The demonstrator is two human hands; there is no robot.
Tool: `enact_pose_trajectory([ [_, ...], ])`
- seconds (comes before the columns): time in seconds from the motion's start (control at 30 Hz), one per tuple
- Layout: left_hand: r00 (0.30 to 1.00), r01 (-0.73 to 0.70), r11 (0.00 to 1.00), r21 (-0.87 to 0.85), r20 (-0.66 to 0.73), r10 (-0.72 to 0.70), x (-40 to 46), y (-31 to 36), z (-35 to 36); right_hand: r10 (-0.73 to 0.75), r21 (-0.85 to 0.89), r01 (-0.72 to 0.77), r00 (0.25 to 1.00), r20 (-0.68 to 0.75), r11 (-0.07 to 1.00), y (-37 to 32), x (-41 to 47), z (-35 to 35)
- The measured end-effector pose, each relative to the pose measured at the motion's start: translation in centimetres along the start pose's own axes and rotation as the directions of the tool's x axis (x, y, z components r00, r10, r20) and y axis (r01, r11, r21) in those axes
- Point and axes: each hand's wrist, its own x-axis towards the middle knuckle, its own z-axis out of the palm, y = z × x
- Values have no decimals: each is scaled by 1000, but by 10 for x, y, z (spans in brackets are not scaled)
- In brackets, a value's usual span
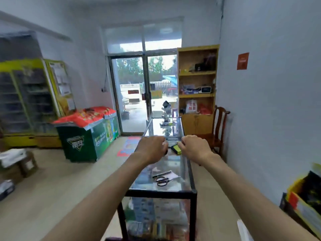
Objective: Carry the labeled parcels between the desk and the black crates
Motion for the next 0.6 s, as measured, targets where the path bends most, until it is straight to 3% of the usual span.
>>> enact_pose_trajectory([
  [0.2, 986, 137, 990, 25, -97, -134, -8, -17, -65, -153, -53, 150, 987, -54, 987, -20, 19, -55],
  [0.43, 942, 324, 942, 86, -122, -313, -64, -56, -96, -316, -56, 315, 948, -25, 948, -68, 28, -57],
  [0.6, 874, 481, 864, 147, -164, -458, -124, -88, -124, -473, -11, 474, 877, -79, 880, -135, 21, -50],
])
